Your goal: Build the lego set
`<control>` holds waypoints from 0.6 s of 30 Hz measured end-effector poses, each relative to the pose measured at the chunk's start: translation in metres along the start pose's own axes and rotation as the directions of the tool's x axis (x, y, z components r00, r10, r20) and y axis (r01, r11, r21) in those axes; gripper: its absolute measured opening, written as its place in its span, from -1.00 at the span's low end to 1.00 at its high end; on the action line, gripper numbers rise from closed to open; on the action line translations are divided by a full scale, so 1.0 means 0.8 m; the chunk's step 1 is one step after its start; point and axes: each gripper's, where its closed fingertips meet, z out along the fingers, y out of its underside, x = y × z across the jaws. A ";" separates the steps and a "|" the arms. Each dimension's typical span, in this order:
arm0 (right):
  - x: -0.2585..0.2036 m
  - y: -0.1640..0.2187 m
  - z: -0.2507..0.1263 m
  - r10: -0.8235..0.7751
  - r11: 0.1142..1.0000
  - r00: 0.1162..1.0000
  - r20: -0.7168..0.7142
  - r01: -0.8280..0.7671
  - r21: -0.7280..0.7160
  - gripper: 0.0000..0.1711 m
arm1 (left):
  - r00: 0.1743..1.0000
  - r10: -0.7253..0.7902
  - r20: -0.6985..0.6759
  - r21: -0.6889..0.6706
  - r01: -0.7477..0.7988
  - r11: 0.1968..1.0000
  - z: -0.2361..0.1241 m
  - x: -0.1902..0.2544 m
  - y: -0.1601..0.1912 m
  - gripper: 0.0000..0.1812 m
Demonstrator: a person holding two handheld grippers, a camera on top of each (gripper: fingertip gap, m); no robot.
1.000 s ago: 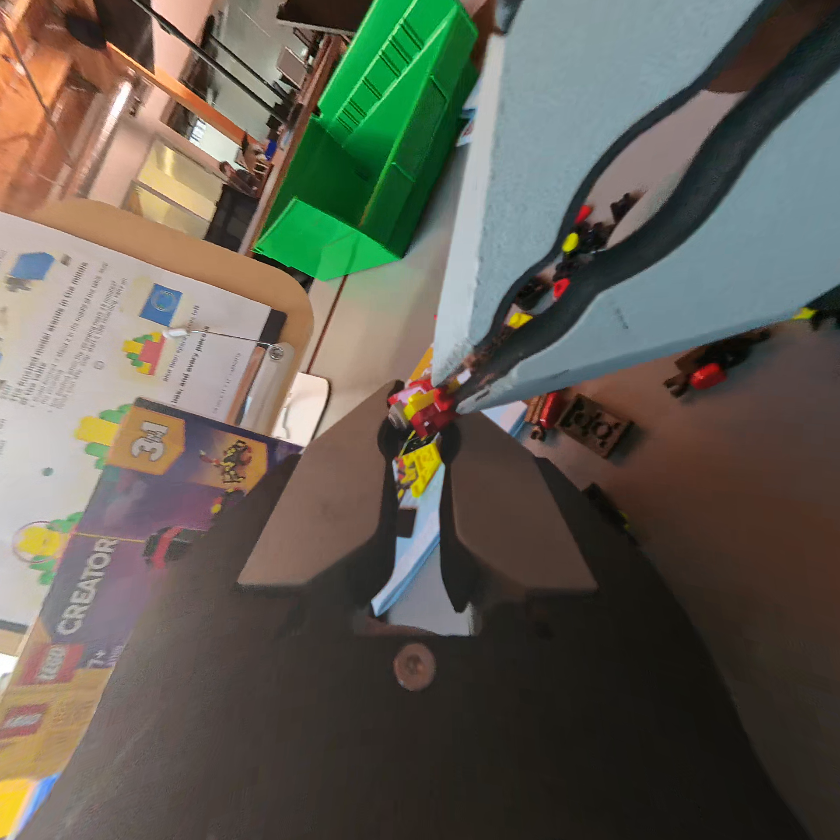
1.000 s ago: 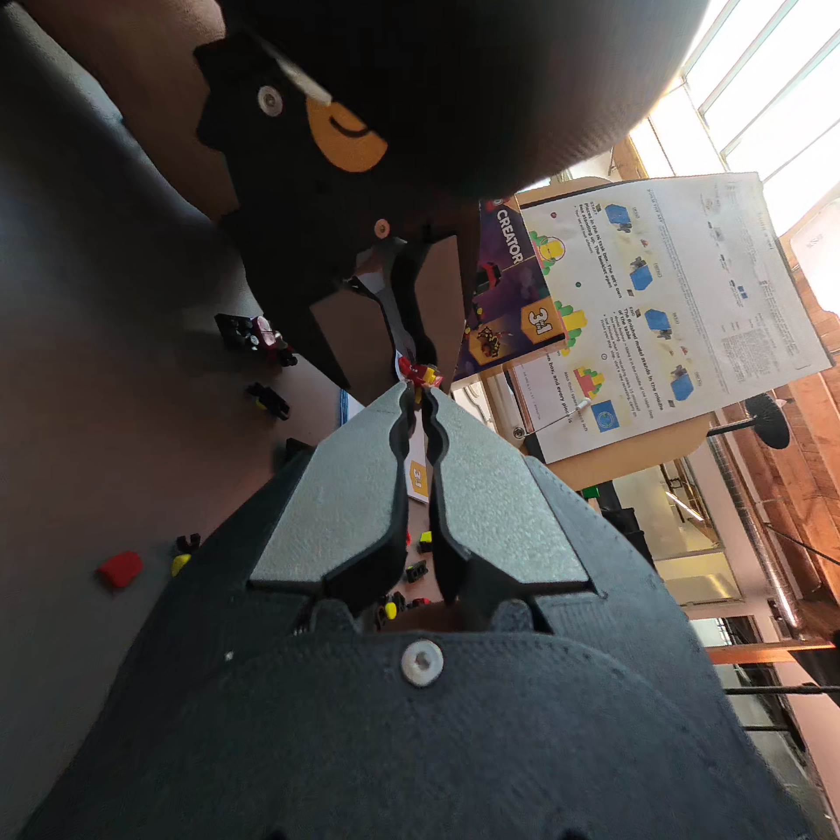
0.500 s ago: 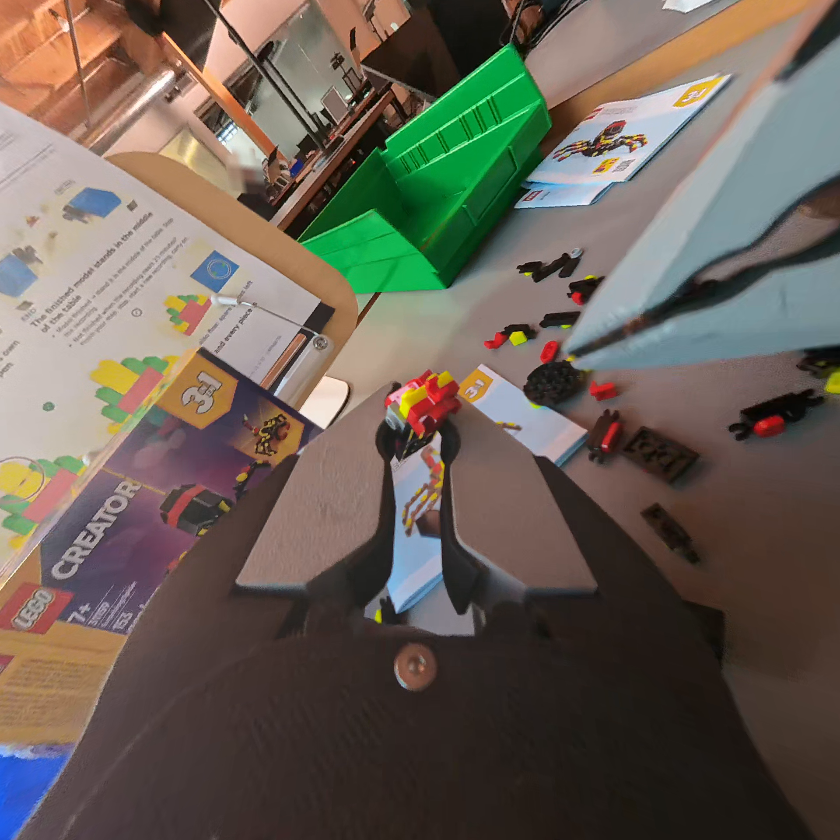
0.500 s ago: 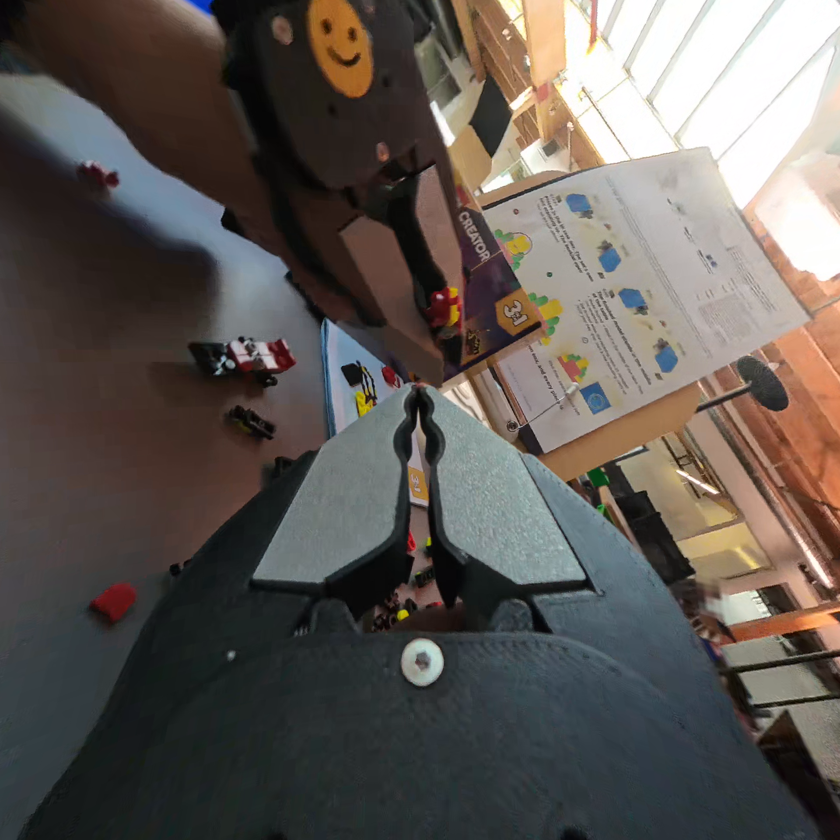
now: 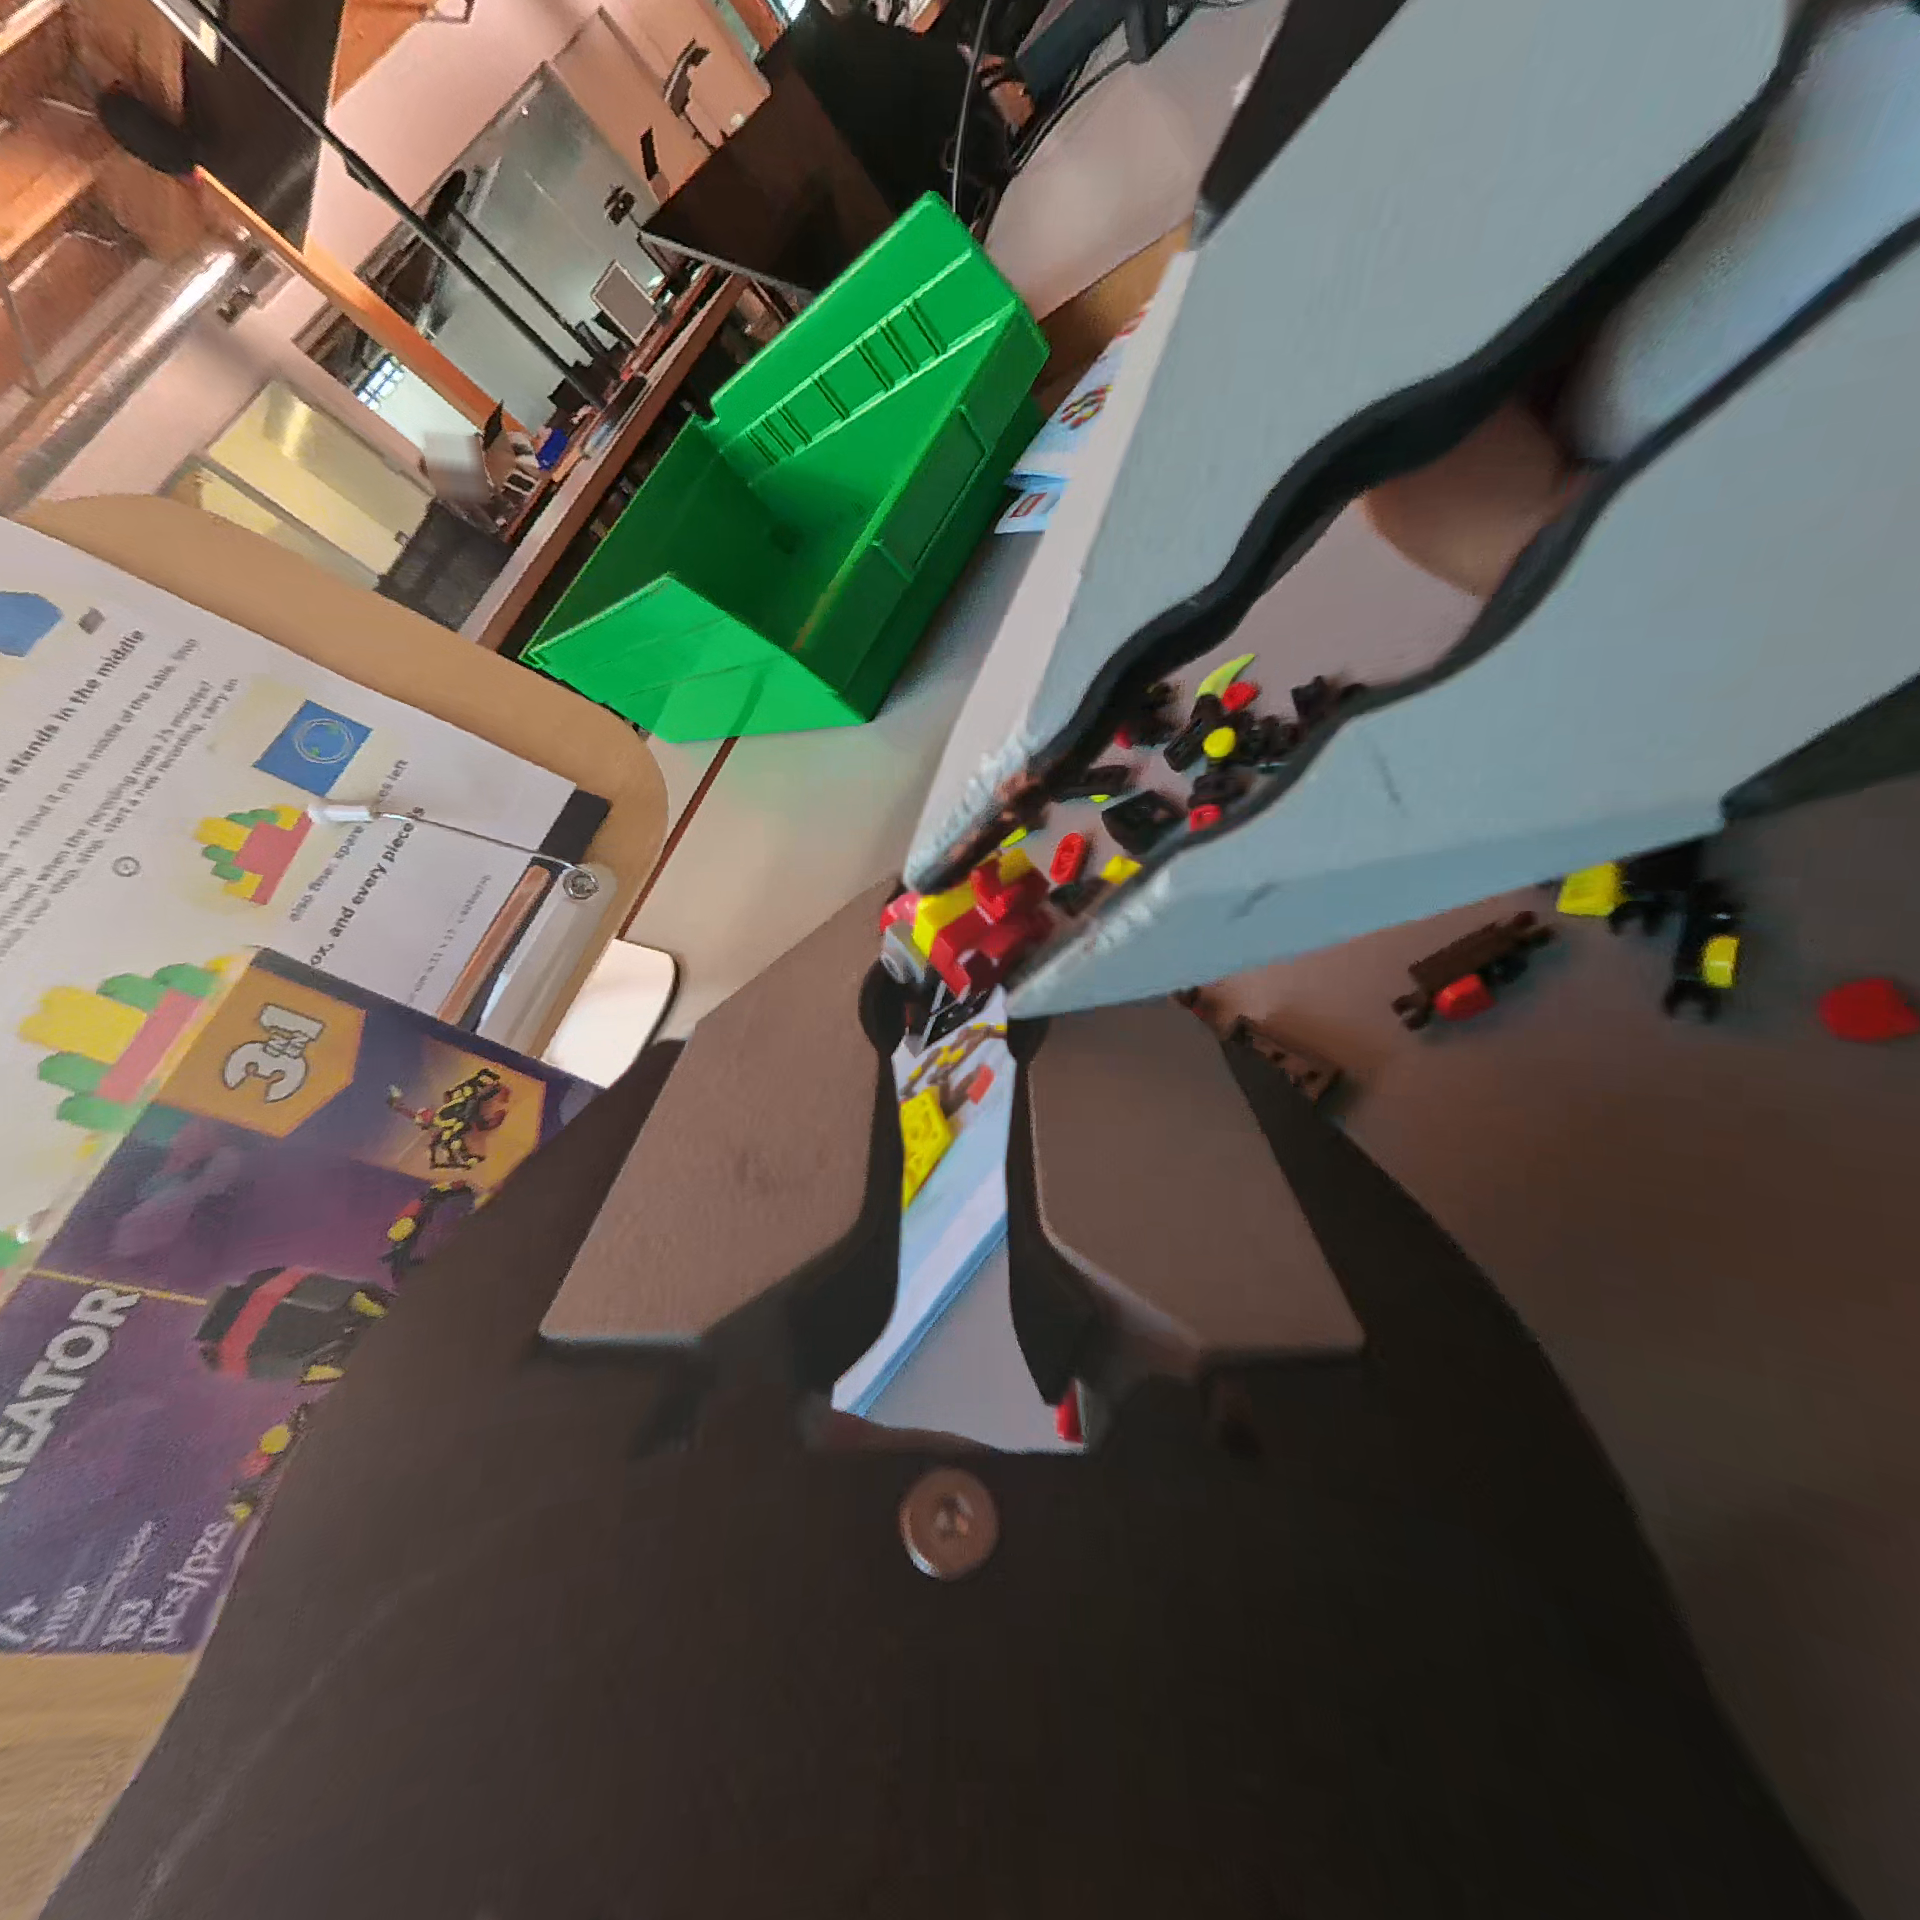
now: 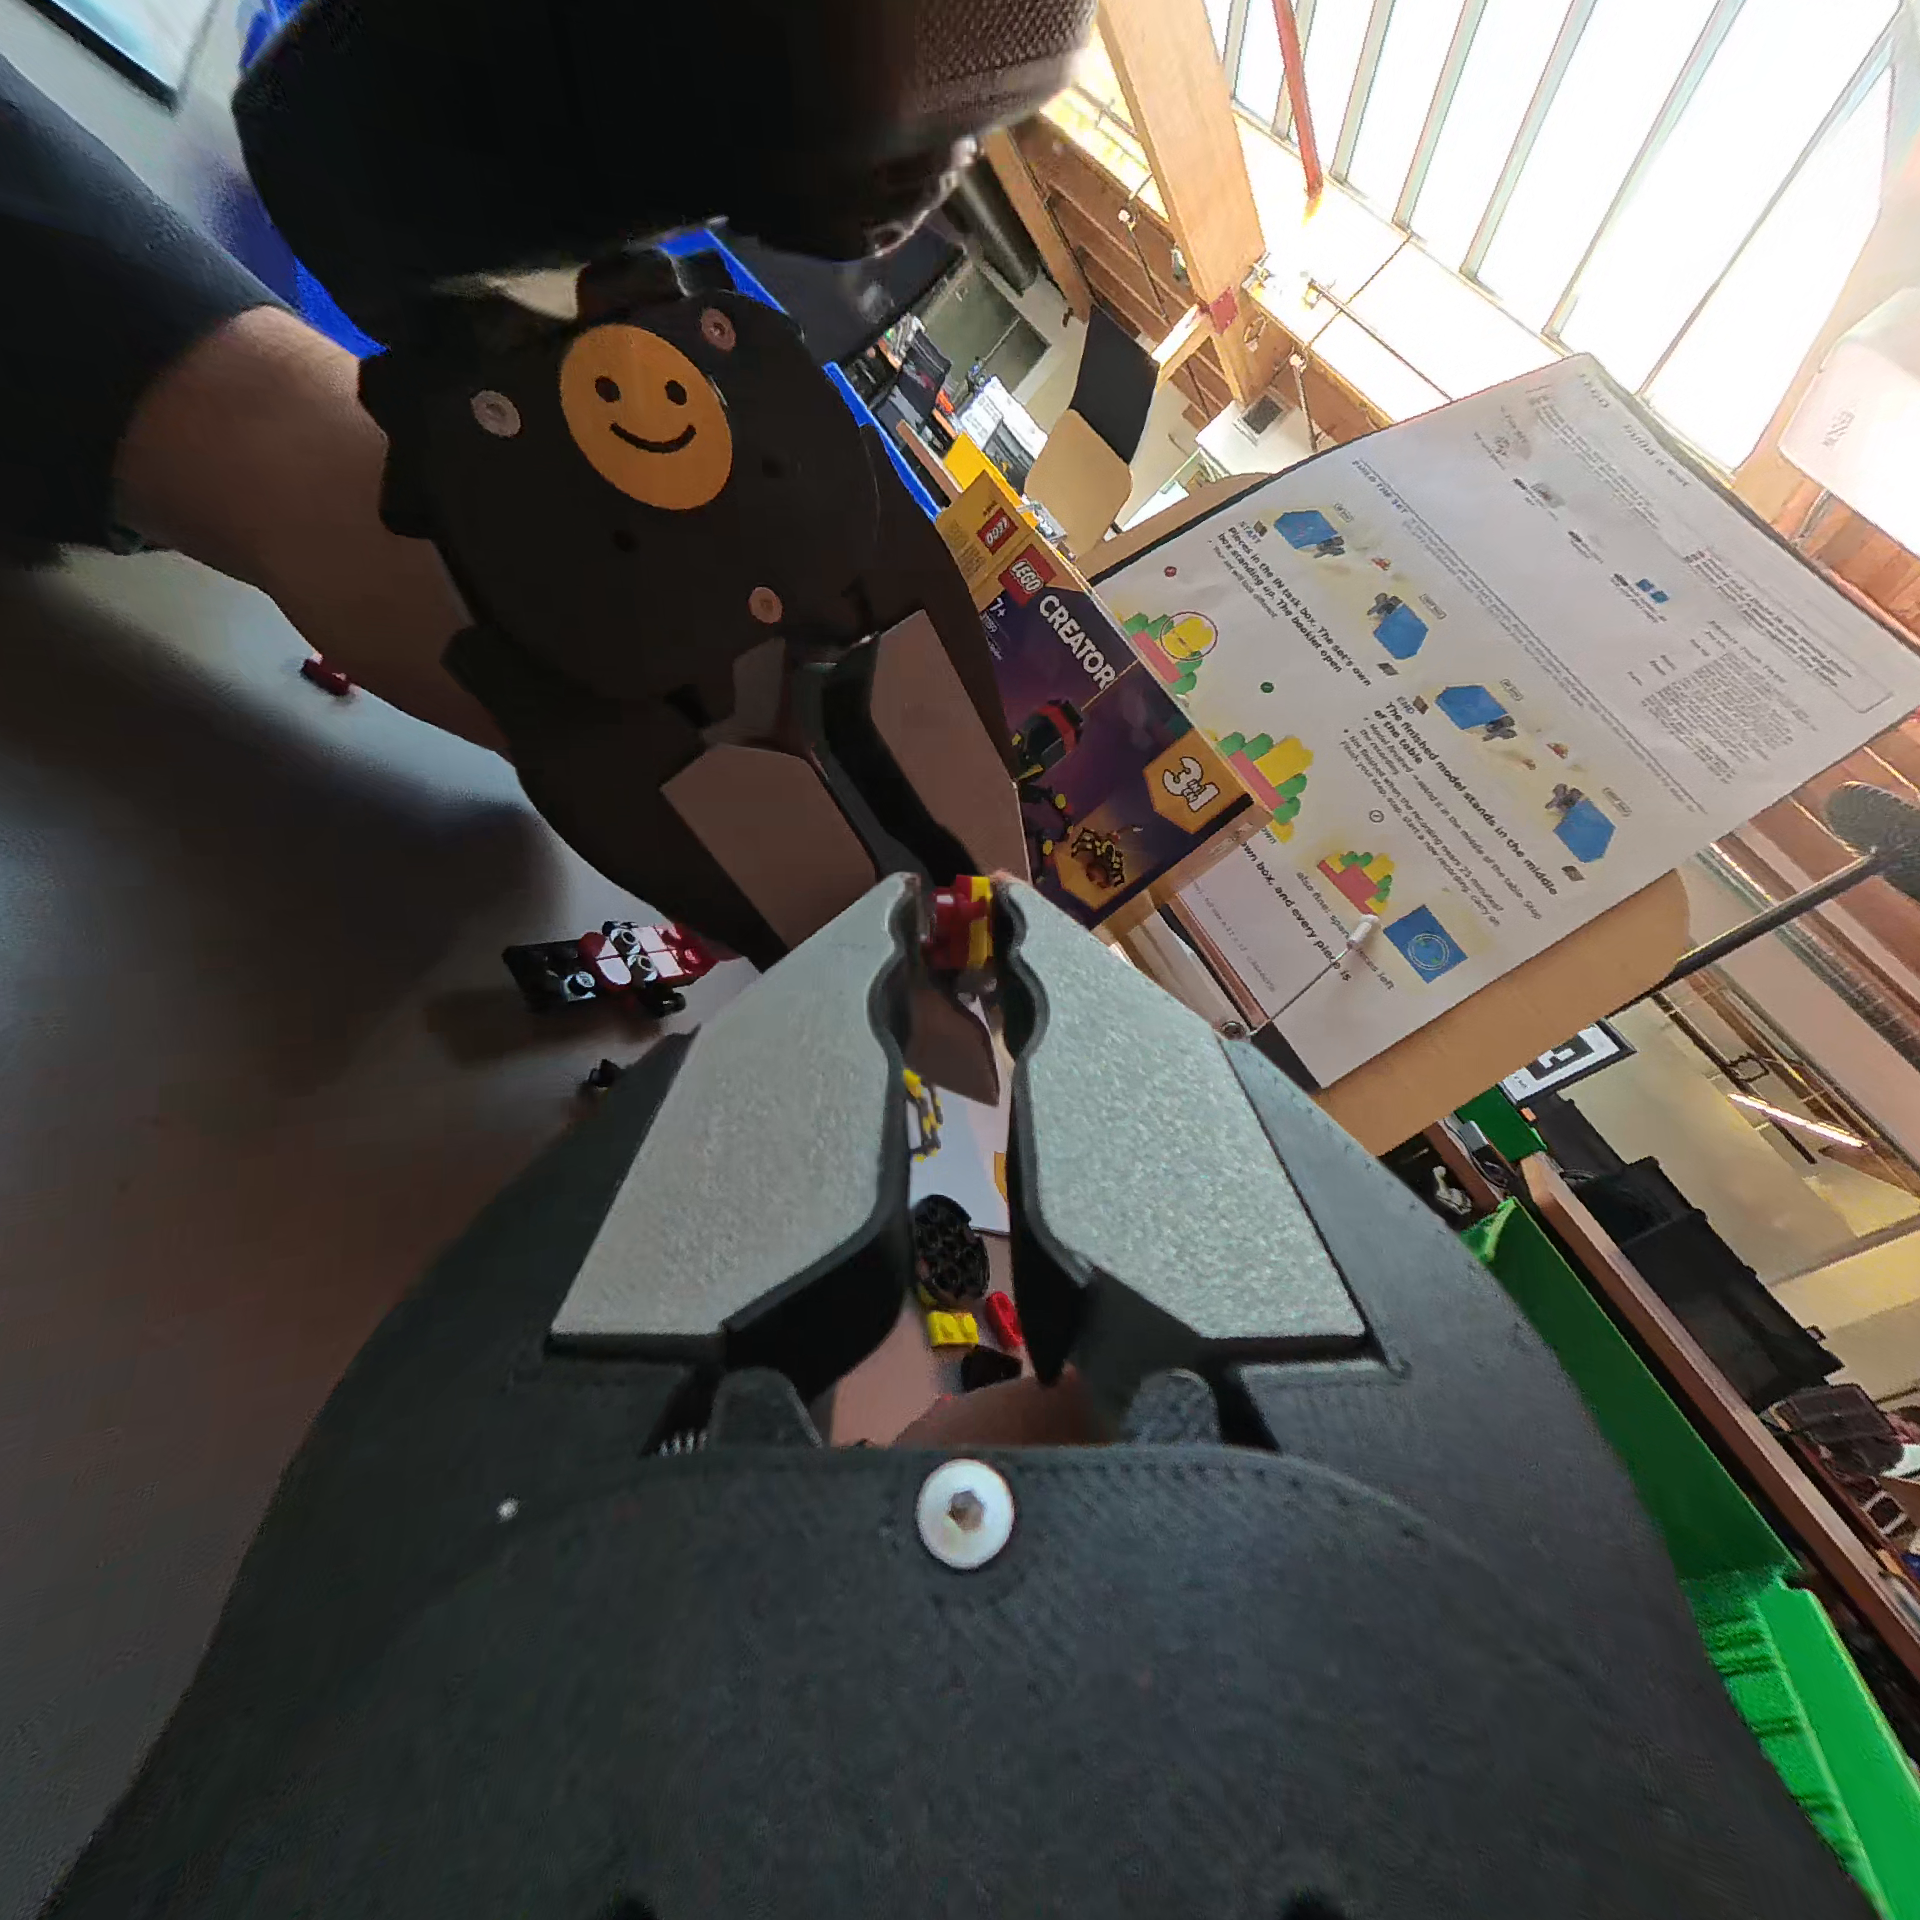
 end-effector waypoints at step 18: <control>-0.007 0.014 -0.001 -0.395 0.910 0.918 0.011 0.393 -0.134 -0.94 | 0.870 -0.389 -0.302 -0.188 0.346 0.919 0.001 0.043 0.014 -0.87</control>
